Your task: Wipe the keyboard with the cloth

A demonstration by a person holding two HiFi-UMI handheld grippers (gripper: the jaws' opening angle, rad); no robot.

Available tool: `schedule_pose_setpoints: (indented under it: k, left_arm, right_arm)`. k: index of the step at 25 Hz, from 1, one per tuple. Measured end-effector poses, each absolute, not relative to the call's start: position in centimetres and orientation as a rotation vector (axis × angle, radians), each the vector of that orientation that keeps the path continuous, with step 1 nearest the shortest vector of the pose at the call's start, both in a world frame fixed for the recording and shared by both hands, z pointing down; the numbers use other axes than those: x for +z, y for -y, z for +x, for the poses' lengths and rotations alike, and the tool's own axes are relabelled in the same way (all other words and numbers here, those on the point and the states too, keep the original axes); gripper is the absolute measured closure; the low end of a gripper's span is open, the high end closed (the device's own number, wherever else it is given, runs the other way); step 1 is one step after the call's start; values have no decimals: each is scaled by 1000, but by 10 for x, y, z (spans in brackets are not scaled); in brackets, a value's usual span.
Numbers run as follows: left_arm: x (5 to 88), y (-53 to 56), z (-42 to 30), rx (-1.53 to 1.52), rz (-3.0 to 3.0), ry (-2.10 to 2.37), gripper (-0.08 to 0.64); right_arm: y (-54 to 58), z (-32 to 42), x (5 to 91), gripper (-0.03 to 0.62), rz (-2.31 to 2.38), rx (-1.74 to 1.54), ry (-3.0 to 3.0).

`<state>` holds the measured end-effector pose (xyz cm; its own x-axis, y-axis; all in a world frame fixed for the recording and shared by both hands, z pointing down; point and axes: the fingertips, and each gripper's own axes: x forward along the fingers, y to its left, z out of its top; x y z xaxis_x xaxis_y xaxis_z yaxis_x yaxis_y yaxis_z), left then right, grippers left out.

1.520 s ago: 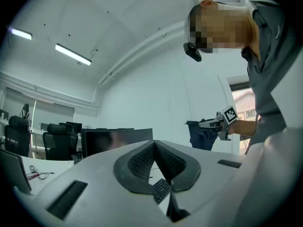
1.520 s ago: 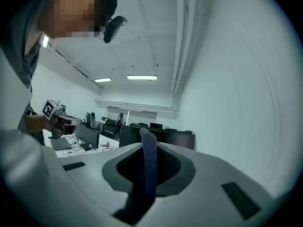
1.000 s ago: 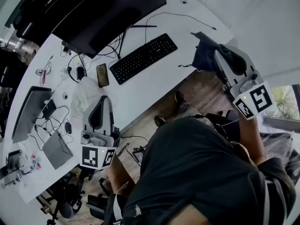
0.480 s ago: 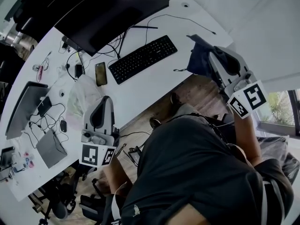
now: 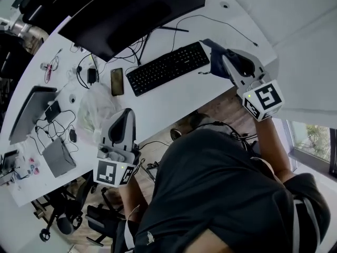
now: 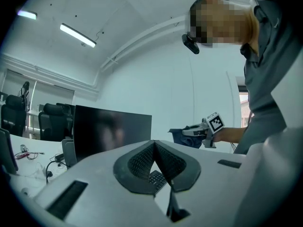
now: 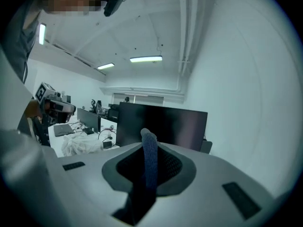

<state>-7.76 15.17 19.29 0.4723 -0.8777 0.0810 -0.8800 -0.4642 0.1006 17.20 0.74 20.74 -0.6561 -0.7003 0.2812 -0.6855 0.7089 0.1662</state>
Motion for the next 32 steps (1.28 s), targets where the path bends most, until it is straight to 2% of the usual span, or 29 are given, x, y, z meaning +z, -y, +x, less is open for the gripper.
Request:
schedule_pose_setpoints:
  k: [4, 8, 13, 18, 22, 29, 32]
  left_arm:
    - [207, -128, -63, 91, 2497, 1579, 558]
    - [225, -113, -56, 100, 2379, 1649, 558]
    - [250, -122, -58, 116, 2262, 1657, 558]
    - [272, -127, -90, 123, 2180, 1646, 558]
    - [284, -129, -119, 124, 2164, 1620, 558]
    - [291, -126, -159, 71, 2165, 1579, 558]
    - [296, -123, -163, 71, 2166, 1545, 558]
  right_arm:
    - [43, 125, 278, 546, 881, 13, 2625]
    - [63, 39, 357, 546, 576, 29, 2646]
    - [28, -98, 448, 546, 193, -45, 2593]
    - [-1, -210, 527, 546, -16, -150, 2436]
    - [-2, -210, 580, 545, -30, -131, 2312]
    - [63, -79, 566, 545, 410, 79, 2165]
    - [28, -131, 551, 545, 293, 74, 2282]
